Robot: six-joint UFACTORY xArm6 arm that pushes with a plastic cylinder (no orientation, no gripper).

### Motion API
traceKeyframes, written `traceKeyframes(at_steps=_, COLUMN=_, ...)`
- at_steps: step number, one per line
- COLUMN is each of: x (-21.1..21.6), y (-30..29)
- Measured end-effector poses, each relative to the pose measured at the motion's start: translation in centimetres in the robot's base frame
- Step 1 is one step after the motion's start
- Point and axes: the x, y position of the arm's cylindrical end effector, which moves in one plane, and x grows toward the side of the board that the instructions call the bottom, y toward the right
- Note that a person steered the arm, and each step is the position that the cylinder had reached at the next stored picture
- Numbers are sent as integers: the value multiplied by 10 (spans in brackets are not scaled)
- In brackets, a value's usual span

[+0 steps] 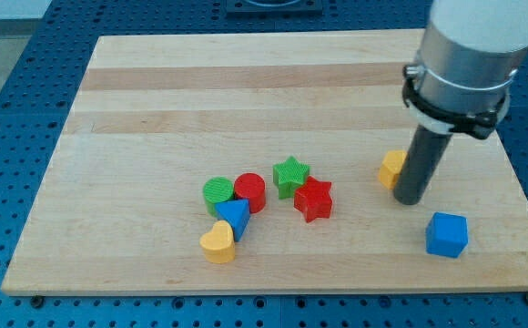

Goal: Move the yellow hexagon to the right center of the board

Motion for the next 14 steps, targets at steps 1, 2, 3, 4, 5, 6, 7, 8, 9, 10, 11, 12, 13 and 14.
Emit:
traceKeyframes(at_steps=1, x=-19, y=-5)
traceKeyframes(at_steps=2, x=-22, y=-30)
traceKeyframes(at_steps=3, x=-28, y=-60)
traceKeyframes(at_steps=4, x=-48, y=-64)
traceKeyframes(at_steps=5, x=-62, y=-47)
traceKeyframes(at_steps=6, x=-61, y=-32)
traceKeyframes(at_steps=7, x=-47, y=-32)
traceKeyframes(at_steps=8, x=-31, y=-32)
traceKeyframes(at_steps=9, x=-38, y=-22)
traceKeyframes(at_steps=10, x=-50, y=2)
traceKeyframes(at_steps=11, x=-56, y=26)
traceKeyframes(at_steps=12, x=-63, y=35)
traceKeyframes(at_steps=13, x=-74, y=35)
traceKeyframes(at_steps=14, x=-74, y=41)
